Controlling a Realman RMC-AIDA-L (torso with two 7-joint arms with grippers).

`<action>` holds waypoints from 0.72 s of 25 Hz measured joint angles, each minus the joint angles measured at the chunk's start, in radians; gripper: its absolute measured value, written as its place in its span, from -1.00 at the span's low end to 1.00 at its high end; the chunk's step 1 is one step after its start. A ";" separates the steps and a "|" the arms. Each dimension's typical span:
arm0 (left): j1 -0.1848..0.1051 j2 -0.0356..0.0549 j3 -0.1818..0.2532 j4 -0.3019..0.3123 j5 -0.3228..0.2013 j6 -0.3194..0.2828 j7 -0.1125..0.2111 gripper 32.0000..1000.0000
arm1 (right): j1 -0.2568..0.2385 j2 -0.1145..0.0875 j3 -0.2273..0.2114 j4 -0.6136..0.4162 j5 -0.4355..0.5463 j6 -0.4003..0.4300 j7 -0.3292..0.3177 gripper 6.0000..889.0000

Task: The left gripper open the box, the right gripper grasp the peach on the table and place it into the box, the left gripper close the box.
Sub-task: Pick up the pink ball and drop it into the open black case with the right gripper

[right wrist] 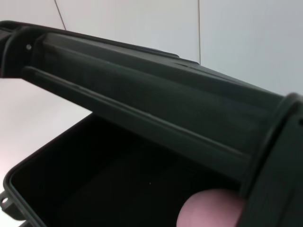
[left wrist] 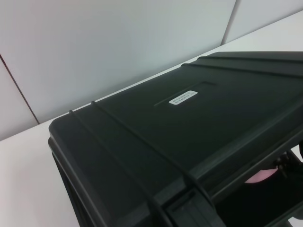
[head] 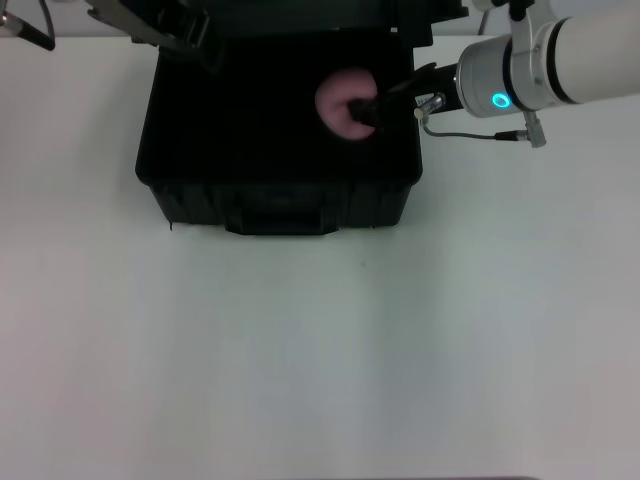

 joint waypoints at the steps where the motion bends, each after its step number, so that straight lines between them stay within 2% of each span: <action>1: 0.000 -0.0004 0.000 0.000 0.000 0.000 0.001 -0.23 | 0.000 0.000 0.000 0.000 0.000 0.000 0.000 -0.70; 3: 0.000 -0.0005 0.000 0.000 0.000 0.000 0.001 -0.23 | 0.000 0.000 0.000 -0.002 0.000 0.001 0.000 -0.69; 14: 0.000 -0.0013 0.000 0.000 0.002 0.000 0.005 -0.23 | 0.001 0.000 0.000 -0.006 0.001 0.003 0.001 -0.17; 18: 0.000 -0.0013 0.000 0.000 0.002 0.000 0.006 -0.23 | 0.001 0.000 0.000 -0.006 0.001 0.004 0.003 0.19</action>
